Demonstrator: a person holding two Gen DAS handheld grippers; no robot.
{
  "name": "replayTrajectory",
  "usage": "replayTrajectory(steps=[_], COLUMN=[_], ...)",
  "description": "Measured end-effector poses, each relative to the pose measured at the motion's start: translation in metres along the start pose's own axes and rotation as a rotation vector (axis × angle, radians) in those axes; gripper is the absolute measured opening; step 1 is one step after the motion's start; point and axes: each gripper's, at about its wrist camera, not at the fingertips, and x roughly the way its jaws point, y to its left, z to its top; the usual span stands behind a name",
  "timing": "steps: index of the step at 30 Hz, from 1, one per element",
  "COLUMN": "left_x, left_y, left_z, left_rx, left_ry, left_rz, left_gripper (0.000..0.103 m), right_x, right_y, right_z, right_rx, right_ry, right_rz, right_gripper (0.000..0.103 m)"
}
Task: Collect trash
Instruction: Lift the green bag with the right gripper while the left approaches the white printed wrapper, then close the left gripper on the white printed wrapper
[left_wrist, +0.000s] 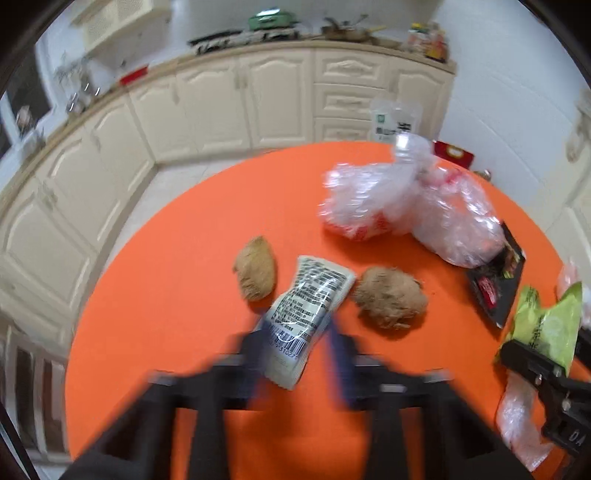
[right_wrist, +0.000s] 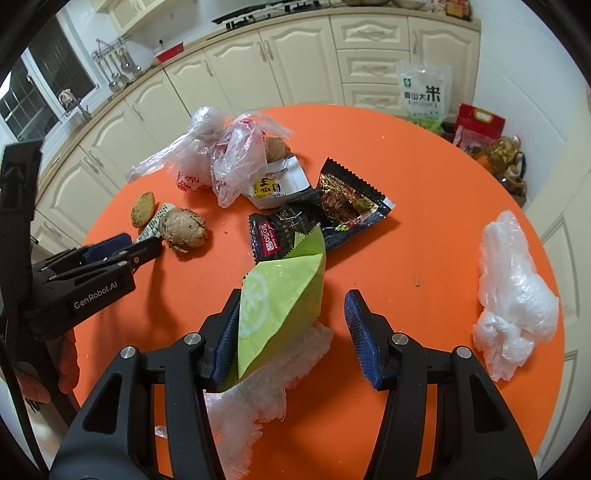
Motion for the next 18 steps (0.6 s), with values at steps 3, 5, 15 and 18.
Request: replayTrajectory(steps=[3,5,15,18], left_x=[-0.003,-0.004,-0.035,-0.032], left_y=[-0.008,-0.004,0.0,0.0], left_z=[-0.005,-0.007,-0.019,-0.016], left_rx=[0.024,-0.004,-0.001,0.008], left_ry=[-0.016,-0.002,-0.037,-0.012], left_rz=[0.01,-0.031,-0.097,-0.071], left_gripper=[0.0,0.0,0.001,0.007], right_x=[-0.001,-0.003,-0.02,-0.023], right_y=[-0.002,-0.001,-0.004,-0.002], right_z=[0.0,-0.002,-0.007,-0.009], right_rx=[0.013,0.02,0.022,0.022], right_ry=[-0.001,-0.007,-0.043,-0.042], right_rz=[0.024,0.024,0.021,0.016], right_gripper=[0.035,0.034,0.032,0.032])
